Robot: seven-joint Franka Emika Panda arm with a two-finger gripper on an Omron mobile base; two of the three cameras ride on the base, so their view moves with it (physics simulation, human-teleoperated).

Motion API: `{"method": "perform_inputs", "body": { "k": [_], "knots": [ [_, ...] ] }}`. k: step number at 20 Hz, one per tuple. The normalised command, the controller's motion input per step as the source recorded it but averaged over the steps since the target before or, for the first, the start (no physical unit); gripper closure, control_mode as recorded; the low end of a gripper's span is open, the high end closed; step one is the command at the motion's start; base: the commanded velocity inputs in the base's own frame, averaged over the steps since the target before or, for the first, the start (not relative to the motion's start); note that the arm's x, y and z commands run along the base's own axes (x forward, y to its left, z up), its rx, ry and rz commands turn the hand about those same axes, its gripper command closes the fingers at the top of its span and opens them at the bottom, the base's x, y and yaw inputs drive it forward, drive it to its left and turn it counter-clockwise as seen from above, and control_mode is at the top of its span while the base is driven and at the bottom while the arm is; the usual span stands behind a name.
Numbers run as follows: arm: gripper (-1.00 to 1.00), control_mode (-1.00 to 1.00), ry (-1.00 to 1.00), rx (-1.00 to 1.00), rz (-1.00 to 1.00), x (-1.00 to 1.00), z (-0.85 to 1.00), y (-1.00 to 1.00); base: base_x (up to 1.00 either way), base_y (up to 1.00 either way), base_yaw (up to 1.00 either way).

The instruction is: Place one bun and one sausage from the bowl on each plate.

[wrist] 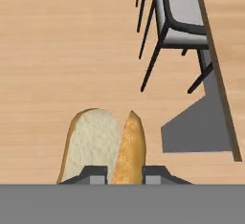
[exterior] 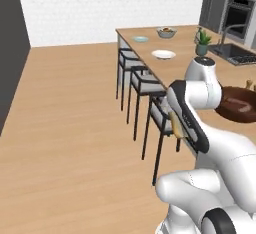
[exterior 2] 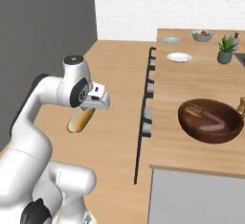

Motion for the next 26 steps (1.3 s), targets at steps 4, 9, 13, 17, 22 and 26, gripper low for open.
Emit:
{"method": "perform_inputs", "body": {
  "k": [4,9,13,17,22,26],
  "knots": [
    [1.0,1.0,0.0,0.0,0.0,0.0,0.0,0.0,1.0,1.0,-0.17],
    [1.0,1.0,0.0,0.0,0.0,0.0,0.0,0.0,1.0,1.0,-0.22],
    [1.0,1.0,0.0,0.0,0.0,0.0,0.0,0.0,1.0,0.92,-0.33],
    [1.0,1.0,0.0,0.0,0.0,0.0,0.0,0.0,1.0,0.85,-0.4],
    [1.0,1.0,0.0,0.0,0.0,0.0,0.0,0.0,1.0,0.9,-0.53],
    [1.0,1.0,0.0,0.0,0.0,0.0,0.0,0.0,1.0,0.92,-0.56]
  ]
}}
